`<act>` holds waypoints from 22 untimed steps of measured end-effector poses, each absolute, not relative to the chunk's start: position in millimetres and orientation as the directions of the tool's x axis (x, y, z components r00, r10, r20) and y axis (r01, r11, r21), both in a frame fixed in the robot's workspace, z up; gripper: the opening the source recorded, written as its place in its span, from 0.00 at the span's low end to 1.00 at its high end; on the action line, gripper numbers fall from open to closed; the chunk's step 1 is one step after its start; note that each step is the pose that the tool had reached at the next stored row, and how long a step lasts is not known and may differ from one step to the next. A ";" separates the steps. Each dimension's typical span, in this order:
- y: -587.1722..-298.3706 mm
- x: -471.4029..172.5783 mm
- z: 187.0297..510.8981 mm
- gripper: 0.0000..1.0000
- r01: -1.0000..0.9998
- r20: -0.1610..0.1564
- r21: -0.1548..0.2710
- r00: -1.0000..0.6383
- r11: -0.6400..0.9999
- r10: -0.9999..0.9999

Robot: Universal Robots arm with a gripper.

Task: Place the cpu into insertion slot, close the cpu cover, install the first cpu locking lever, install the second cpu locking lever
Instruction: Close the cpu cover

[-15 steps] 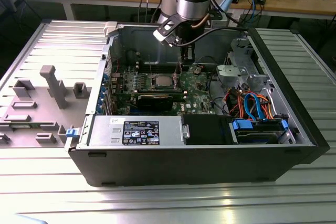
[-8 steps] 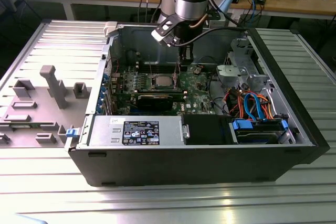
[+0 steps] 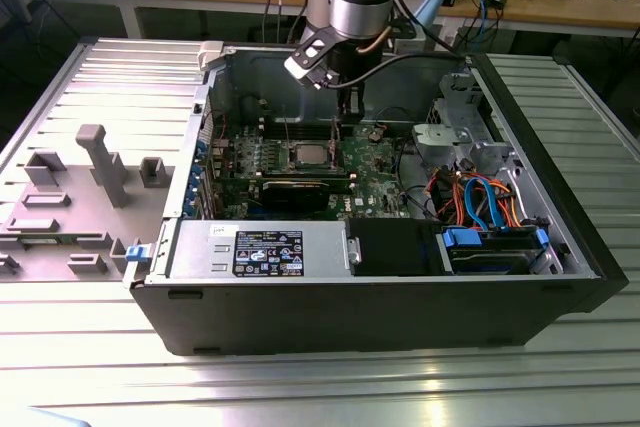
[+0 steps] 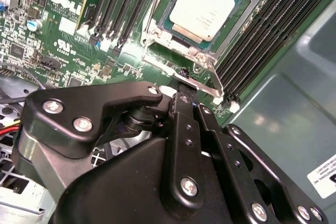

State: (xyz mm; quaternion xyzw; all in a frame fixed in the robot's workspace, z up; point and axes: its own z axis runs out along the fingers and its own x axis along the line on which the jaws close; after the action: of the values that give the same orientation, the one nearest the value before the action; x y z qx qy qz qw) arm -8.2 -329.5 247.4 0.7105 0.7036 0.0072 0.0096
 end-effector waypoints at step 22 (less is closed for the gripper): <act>-329.6 -40.7 237.6 0.11 1.000 -0.003 0.024 0.010 -0.010 1.000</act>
State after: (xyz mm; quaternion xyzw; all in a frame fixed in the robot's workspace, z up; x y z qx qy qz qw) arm -40.7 -329.6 237.6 0.7105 0.7036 0.0072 0.0095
